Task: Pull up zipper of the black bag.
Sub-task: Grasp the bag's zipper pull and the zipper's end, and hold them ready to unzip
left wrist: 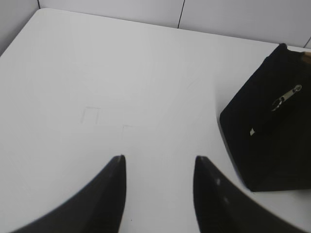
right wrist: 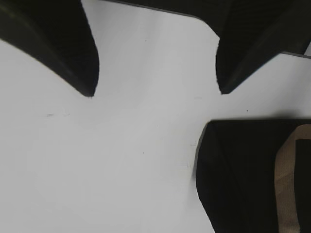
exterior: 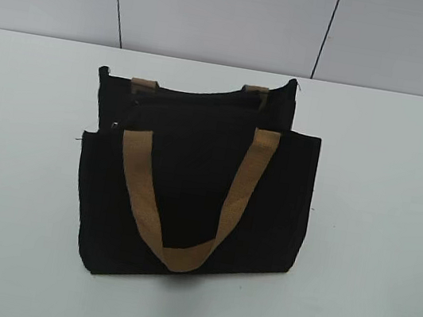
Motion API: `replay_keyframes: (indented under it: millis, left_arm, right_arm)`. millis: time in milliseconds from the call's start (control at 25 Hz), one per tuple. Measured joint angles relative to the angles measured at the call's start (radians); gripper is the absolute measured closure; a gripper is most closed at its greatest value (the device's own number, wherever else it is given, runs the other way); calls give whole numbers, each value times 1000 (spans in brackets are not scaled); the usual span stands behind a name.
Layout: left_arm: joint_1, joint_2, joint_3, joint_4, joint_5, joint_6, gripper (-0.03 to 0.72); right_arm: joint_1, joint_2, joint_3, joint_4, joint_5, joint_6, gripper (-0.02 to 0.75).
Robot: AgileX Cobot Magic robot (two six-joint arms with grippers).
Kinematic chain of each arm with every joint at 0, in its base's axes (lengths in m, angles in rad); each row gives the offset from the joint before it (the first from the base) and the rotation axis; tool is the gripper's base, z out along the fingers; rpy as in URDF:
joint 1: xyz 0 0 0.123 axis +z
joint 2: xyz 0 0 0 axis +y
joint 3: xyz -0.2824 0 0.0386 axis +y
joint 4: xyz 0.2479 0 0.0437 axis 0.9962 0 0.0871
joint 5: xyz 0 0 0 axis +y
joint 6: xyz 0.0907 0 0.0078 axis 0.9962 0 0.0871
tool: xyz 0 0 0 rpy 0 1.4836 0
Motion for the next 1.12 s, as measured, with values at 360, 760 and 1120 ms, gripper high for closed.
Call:
replay_keyframes:
  millis: [360, 760, 1120]
  left_arm:
    - [0, 52, -58, 0, -23, 0, 344]
    - [0, 397, -151, -46, -220, 109, 344]
    - [0, 841, -213, -561, -442, 684, 344]
  right_arm:
    - [0, 0, 0, 0, 0, 0, 160]
    - [0, 0, 0, 1, 0, 6, 160]
    - [0, 123, -53, 73, -7, -8, 160]
